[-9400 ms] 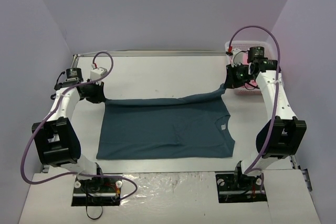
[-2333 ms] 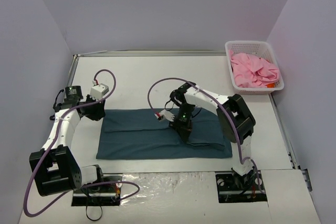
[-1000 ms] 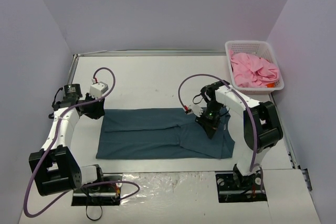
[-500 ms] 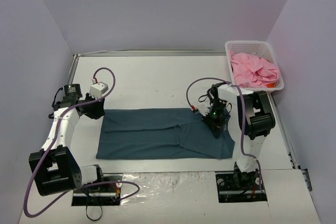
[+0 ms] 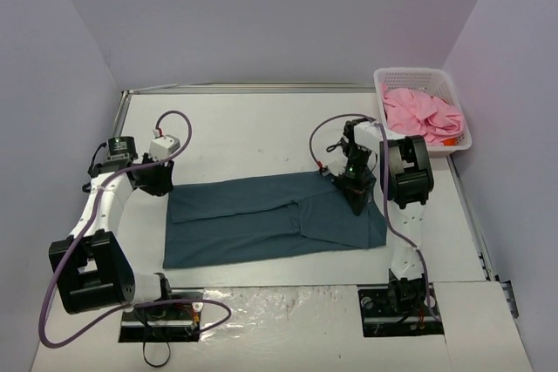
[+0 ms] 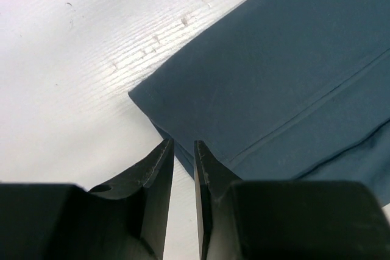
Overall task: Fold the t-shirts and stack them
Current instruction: Rotate the tshirt 90 degrees
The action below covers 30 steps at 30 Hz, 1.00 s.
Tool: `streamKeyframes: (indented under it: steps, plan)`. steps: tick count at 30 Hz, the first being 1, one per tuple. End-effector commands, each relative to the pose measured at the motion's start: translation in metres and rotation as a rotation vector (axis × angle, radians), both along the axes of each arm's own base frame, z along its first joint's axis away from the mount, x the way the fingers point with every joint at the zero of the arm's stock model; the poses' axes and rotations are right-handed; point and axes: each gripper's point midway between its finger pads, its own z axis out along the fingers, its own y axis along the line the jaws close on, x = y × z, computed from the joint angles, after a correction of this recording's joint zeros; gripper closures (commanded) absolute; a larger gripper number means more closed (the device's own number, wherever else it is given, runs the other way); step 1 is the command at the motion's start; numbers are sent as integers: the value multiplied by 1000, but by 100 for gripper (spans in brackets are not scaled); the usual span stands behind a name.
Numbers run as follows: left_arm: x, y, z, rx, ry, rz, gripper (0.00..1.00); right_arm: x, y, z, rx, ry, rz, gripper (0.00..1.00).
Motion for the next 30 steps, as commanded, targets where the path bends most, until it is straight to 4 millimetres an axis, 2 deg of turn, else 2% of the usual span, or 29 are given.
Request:
streamKeyframes:
  steps: [1,4,5,6,7,8,9,10,11,12,13,14,15,17,23,27,28,30]
  plan:
    - [20,10,21,22,-57,27,81,92,11,-39,23,-272,6,100]
    - [26,14,25,30,-62,40,81,124,22,-37,43,-310,-19,100]
    - [28,15,27,35,-63,44,81,151,32,-34,70,-362,-38,100]
    - [29,16,27,36,-63,50,81,160,38,-32,80,-369,-41,100]
    - [34,19,29,43,-65,58,82,168,41,-45,81,-360,-50,100]
    - [36,20,31,43,-66,64,81,199,53,-26,102,-452,-59,100]
    - [38,21,32,44,-67,71,81,213,59,-25,106,-492,-66,100]
    - [41,23,31,46,-62,80,81,223,64,-37,102,-504,-70,100]
    - [45,25,34,48,-69,85,81,238,70,-33,103,-553,-89,100]
    - [47,25,34,44,-65,95,81,266,83,-22,124,-668,-90,100]
    - [51,27,35,47,-66,102,81,277,90,-21,131,-718,-93,100]
    - [53,27,35,43,-64,107,81,304,101,-13,157,-835,-110,100]
    - [54,28,34,41,-59,112,81,307,108,-20,145,-861,-102,100]
    - [59,29,34,37,-47,123,81,338,127,1,196,-1006,-142,100]
    - [61,22,36,2,-30,116,81,384,152,23,289,-1181,-229,100]
    - [45,1,27,19,33,2,81,389,154,15,286,-1194,-237,100]
    - [42,-12,24,34,47,-50,81,389,154,13,285,-1190,-239,100]
    - [31,-26,13,55,92,-133,81,387,153,8,281,-1180,-241,100]
